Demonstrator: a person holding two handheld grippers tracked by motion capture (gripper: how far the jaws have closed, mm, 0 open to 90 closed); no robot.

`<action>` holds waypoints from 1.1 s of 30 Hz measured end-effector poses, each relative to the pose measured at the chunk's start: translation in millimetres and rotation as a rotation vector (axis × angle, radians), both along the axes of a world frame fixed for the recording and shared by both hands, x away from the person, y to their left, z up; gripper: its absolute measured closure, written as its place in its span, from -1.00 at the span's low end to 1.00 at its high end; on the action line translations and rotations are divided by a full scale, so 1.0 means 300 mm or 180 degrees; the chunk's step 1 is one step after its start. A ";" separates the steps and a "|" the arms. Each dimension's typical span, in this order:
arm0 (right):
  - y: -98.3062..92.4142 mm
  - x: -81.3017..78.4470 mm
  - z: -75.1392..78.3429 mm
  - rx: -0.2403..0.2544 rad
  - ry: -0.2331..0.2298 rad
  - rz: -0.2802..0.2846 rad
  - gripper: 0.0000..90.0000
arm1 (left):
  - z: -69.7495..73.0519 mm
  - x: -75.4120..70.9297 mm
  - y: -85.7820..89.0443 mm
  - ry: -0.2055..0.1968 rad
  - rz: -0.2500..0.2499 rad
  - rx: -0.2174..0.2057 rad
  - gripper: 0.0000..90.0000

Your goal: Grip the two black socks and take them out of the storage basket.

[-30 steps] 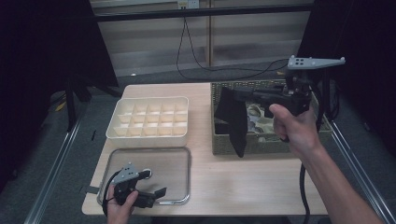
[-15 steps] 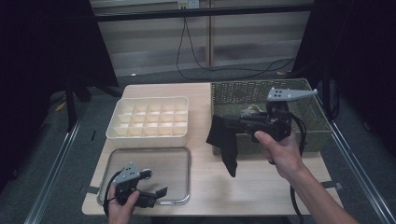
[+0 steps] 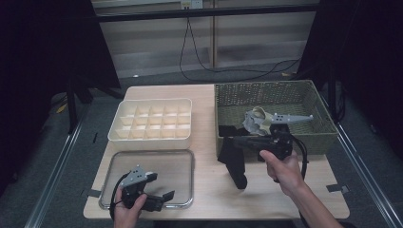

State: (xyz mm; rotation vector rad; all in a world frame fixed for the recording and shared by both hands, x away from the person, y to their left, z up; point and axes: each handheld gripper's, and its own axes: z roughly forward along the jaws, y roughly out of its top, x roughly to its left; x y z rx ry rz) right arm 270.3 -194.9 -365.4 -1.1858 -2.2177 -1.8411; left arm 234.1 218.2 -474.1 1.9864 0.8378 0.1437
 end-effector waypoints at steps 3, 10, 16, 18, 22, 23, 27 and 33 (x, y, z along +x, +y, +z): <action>-0.020 -0.004 -0.028 -0.0036 0.0034 -0.0077 0.94 | -0.001 0.001 -0.015 0.0014 -0.0049 0.0003 -0.92; -0.057 -0.013 -0.110 -0.0136 0.0158 -0.0170 0.94 | 0.000 0.014 -0.064 0.0050 -0.0185 -0.0022 -0.92; -0.094 -0.016 -0.200 -0.0207 0.0261 -0.0262 0.93 | 0.001 0.032 -0.113 0.0084 -0.0310 -0.0027 -0.91; -0.103 -0.015 -0.232 -0.0222 0.0324 -0.0260 0.92 | 0.002 0.034 -0.127 0.0081 -0.0354 -0.0039 -0.91; -0.099 -0.009 -0.288 -0.0363 0.0399 -0.0207 0.92 | 0.000 0.035 -0.156 0.0068 -0.0407 -0.0052 -0.91; -0.097 -0.006 -0.299 -0.0419 0.0397 -0.0197 0.92 | -0.001 0.033 -0.160 0.0060 -0.0426 -0.0030 -0.90; -0.099 0.001 -0.336 -0.0544 0.0440 -0.0223 0.90 | -0.007 0.027 -0.173 0.0069 -0.0513 -0.0016 -0.88; -0.118 0.002 -0.368 -0.0630 0.0541 -0.0300 0.79 | -0.005 0.015 -0.186 0.0042 -0.0575 0.0015 -0.75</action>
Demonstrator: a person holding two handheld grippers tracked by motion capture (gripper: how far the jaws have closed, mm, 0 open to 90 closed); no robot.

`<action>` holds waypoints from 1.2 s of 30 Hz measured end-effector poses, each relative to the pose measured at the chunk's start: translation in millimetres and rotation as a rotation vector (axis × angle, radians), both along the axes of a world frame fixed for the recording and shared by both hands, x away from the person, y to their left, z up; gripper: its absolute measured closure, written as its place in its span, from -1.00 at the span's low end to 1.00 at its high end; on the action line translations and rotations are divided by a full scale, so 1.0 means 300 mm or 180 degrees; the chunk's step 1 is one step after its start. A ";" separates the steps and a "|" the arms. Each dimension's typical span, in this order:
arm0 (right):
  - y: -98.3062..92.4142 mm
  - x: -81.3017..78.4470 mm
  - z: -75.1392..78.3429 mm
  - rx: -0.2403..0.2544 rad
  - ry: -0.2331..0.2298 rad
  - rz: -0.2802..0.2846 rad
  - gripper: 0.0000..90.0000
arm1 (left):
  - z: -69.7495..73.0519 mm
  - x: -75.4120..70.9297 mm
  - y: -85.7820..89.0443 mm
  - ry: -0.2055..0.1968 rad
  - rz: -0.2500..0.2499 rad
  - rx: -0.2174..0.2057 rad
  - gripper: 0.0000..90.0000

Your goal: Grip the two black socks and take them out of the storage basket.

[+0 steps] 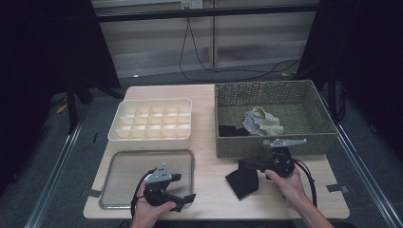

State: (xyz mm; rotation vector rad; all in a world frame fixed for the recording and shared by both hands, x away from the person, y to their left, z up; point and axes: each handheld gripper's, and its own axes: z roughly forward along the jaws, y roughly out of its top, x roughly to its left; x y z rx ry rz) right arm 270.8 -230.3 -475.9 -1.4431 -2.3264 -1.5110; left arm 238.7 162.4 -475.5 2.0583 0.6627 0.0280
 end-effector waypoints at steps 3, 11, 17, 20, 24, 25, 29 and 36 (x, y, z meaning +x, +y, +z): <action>-0.006 -0.008 -0.012 -0.0130 0.0052 -0.0043 0.69 | -0.002 -0.003 -0.019 -0.0019 -0.0036 0.0058 -0.66; -0.043 -0.043 0.015 -0.0215 -0.0014 -0.0258 0.41 | 0.006 0.011 -0.048 -0.0042 -0.0051 0.0037 -0.45; -0.046 -0.098 0.020 -0.0203 -0.0012 -0.0140 0.51 | 0.011 0.023 -0.135 -0.0051 -0.0223 0.0081 -0.24; -0.038 -0.103 0.006 -0.0262 0.0024 -0.0081 0.54 | 0.003 0.034 -0.181 0.0001 -0.0319 0.0124 -0.14; -0.019 -0.098 0.001 -0.0300 0.0027 0.0018 0.54 | -0.004 0.053 -0.221 0.0062 -0.0416 0.0103 0.09; -0.012 -0.098 -0.003 -0.0336 0.0031 0.0048 0.54 | -0.007 0.059 -0.231 0.0081 -0.0435 0.0093 0.16; 0.009 -0.093 -0.018 -0.0386 0.0066 0.0221 0.55 | -0.014 0.074 -0.268 0.0088 -0.0509 0.0133 0.41; 0.041 -0.099 -0.014 -0.0369 0.0054 0.0312 0.46 | -0.020 0.100 -0.339 0.0123 -0.0599 0.0104 0.55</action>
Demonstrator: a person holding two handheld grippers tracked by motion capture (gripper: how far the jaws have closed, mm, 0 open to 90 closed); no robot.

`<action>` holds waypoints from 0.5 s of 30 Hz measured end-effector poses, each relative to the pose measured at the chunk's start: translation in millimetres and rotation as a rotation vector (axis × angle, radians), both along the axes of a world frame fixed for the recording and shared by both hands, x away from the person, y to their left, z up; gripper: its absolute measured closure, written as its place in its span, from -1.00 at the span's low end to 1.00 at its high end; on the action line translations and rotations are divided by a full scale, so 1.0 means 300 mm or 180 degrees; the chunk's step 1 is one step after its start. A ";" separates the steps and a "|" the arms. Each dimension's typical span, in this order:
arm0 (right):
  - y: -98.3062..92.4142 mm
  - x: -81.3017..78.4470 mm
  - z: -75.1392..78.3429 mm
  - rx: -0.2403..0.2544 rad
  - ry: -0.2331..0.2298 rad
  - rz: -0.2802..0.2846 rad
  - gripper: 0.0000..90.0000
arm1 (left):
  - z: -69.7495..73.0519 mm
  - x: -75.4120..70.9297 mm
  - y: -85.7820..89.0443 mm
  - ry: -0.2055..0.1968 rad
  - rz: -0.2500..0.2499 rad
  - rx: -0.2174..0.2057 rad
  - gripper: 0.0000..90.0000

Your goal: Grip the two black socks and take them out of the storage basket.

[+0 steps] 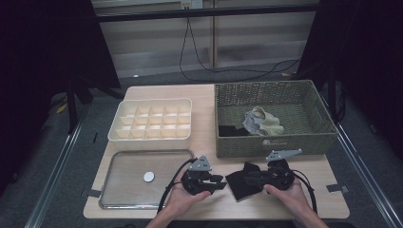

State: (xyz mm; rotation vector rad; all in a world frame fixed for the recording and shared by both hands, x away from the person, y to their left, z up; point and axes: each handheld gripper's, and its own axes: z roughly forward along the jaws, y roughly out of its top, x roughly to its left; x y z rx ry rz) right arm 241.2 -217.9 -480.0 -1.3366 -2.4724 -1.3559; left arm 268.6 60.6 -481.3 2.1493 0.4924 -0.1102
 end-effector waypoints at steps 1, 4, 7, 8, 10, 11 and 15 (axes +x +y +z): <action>0.006 -0.005 0.004 -0.0014 -0.0022 0.0012 0.44 | -0.005 0.001 -0.014 0.0002 -0.0034 0.0029 0.55; 0.020 -0.009 -0.001 -0.0190 -0.0090 0.0009 0.39 | -0.017 0.000 -0.039 0.0015 -0.0088 0.0066 0.56; 0.012 0.004 -0.023 -0.0319 -0.0067 -0.0059 0.36 | -0.021 0.002 -0.051 -0.0011 -0.0052 0.0120 0.51; 0.009 0.006 -0.027 -0.0329 -0.0066 -0.0055 0.35 | -0.022 0.005 -0.053 0.0005 -0.0035 0.0070 0.50; 0.013 0.007 -0.034 -0.0349 -0.0041 -0.0059 0.34 | -0.020 0.012 -0.056 0.0009 -0.0014 0.0042 0.51; 0.019 0.005 -0.037 -0.0368 -0.0049 -0.0054 0.32 | -0.019 0.015 -0.057 0.0009 -0.0013 0.0025 0.51; 0.054 -0.002 -0.042 -0.0483 -0.0134 -0.0036 0.36 | -0.015 0.007 -0.069 0.0020 -0.0088 -0.0004 0.51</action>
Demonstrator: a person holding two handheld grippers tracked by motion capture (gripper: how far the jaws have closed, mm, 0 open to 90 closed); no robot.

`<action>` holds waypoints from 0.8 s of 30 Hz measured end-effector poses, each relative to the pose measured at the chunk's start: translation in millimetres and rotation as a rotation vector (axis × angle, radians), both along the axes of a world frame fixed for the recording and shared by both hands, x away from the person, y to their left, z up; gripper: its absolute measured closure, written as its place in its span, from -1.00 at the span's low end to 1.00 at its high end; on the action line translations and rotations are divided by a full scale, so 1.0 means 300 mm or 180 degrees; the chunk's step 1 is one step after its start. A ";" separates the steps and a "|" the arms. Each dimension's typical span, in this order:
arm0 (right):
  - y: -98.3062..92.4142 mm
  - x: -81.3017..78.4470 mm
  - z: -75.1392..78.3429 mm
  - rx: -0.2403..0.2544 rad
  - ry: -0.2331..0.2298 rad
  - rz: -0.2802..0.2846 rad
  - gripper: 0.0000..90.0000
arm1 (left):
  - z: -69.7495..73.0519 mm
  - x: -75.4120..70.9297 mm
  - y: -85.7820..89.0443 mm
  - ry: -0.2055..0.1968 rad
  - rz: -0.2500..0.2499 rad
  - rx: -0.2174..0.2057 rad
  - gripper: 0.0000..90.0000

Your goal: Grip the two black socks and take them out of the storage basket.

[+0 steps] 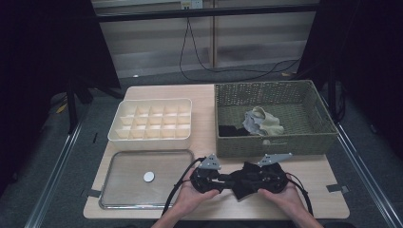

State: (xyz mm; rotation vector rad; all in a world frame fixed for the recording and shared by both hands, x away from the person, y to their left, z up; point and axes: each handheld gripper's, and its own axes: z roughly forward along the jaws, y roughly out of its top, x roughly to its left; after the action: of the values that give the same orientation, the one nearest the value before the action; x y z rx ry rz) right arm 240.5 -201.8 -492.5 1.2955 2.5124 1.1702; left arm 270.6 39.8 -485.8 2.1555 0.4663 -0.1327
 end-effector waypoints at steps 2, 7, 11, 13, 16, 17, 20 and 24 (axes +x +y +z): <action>0.015 0.000 -0.001 -0.0039 -0.0025 0.0014 0.46 | -0.001 -0.005 -0.006 0.0009 -0.0041 -0.0002 0.51; 0.038 -0.006 -0.006 0.0013 0.0001 0.0025 0.73 | -0.016 -0.012 -0.019 0.0001 -0.0109 0.0117 0.51; 0.034 0.008 -0.010 0.0124 0.0090 -0.0008 0.86 | -0.040 0.004 -0.019 -0.0016 -0.0063 0.0242 0.51; 0.023 0.019 -0.005 0.0243 0.0187 -0.0001 0.89 | -0.048 0.007 -0.017 0.0012 -0.0007 0.0276 0.53; 0.000 0.028 0.009 0.0360 0.0182 -0.0041 0.90 | -0.038 0.003 -0.020 -0.0095 -0.0028 0.0418 0.54; -0.006 0.028 0.015 0.0355 0.0162 -0.0060 0.90 | -0.041 0.006 -0.018 -0.0064 -0.0021 0.0374 0.54; -0.024 0.024 0.034 0.0389 0.0094 -0.0085 0.90 | -0.039 0.012 -0.013 -0.0039 0.0015 0.0403 0.57; -0.063 0.010 0.053 0.0469 0.0037 -0.0146 0.91 | -0.035 0.017 -0.003 -0.0006 0.0044 0.0447 0.58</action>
State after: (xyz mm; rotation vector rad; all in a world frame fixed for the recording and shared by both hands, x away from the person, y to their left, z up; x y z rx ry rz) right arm 243.6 -220.8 -476.7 1.3886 2.4306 1.3641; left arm 275.8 38.8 -496.4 2.2891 0.5024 -0.0925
